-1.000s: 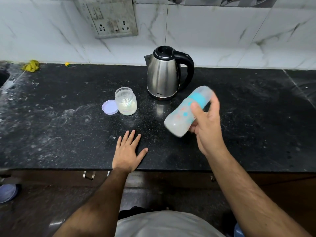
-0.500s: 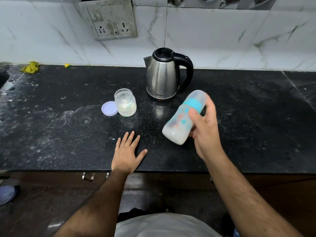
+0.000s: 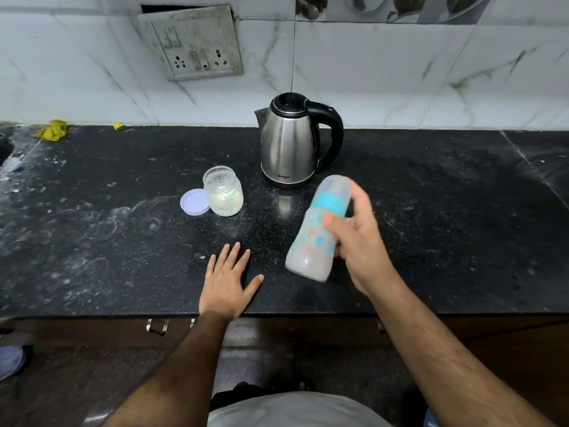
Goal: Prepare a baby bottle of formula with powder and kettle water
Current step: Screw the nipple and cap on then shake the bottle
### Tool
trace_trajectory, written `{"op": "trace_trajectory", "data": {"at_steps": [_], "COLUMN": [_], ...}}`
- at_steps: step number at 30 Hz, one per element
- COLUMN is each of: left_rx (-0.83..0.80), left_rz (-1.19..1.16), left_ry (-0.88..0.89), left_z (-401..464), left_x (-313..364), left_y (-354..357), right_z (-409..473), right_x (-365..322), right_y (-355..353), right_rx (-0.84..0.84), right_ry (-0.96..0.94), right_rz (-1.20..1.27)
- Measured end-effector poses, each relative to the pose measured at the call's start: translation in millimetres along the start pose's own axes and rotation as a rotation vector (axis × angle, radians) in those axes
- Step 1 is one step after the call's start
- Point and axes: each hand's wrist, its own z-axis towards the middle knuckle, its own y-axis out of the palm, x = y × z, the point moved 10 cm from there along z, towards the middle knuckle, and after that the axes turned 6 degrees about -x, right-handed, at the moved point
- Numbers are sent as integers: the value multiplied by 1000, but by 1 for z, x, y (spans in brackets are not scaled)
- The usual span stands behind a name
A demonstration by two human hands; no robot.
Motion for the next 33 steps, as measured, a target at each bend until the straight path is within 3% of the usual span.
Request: {"op": "trace_trajectory", "data": {"at_steps": [2, 6, 7, 11, 16, 20, 22, 25, 27, 30, 33], "left_rx": [-2, -2, 0, 7, 13, 15, 15, 11, 8, 8, 4], "left_rz": [-2, -7, -4, 5, -3, -17, -9, -11, -11, -17, -16], "left_ry": [0, 2, 4, 5, 11, 10, 12, 14, 13, 11, 12], "left_z": [0, -1, -1, 0, 0, 0, -1, -1, -1, -1, -1], "left_x": [0, 1, 1, 0, -1, -1, -1, 0, 0, 1, 1], "left_y": [0, 0, 0, 1, 1, 1, 1, 1, 0, 0, 0], "right_z": [-2, -1, -1, -1, -3, -5, -5, -8, -8, -10, -11], "right_x": [-5, -15, -13, -12, -13, -3, -7, -10, -6, -4, -10], "right_y": [8, -27, -27, -1, -30, 6, 0, -26, -22, 3, -15], "right_rx": [-65, 275, 278, 27, 284, -14, 40, 292, 257, 49, 209], "right_ry": [-24, -119, -105, -18, -58, 78, 38, -29, 2, 67, -5], "right_rz": [-20, 78, 72, -8, 75, -21, 13, 90, 63, -26, 45]}}
